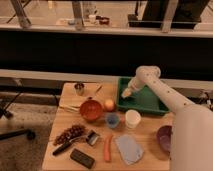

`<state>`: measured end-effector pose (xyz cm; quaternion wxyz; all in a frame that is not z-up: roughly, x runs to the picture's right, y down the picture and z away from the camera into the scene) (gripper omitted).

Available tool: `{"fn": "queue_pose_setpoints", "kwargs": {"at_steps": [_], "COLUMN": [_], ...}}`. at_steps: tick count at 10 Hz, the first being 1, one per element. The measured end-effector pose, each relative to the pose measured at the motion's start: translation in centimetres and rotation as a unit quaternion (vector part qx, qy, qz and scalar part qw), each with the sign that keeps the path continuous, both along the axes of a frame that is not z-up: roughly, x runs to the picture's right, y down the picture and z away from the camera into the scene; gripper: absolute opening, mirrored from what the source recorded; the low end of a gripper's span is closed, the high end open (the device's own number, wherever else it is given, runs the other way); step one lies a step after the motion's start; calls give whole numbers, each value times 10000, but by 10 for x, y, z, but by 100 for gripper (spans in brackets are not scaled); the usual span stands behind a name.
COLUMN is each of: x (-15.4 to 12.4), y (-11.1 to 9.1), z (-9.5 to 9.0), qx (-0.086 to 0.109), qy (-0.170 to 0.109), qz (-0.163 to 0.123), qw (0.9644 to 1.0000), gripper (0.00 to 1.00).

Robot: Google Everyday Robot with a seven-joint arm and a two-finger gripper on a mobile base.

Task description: Place sponge in tray

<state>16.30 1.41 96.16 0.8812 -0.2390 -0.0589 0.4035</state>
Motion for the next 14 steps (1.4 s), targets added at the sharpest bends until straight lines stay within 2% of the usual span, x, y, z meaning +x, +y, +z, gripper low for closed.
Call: {"fn": "queue_pose_setpoints", "kwargs": {"at_steps": [6,14], "x": [4,28], "y": [-1,-14], "z": [-3,-18], "qx": [35,321], "qy": [-168,-533], "qz": [129,660], "qw": [9998,9959], "gripper": [79,79]}}
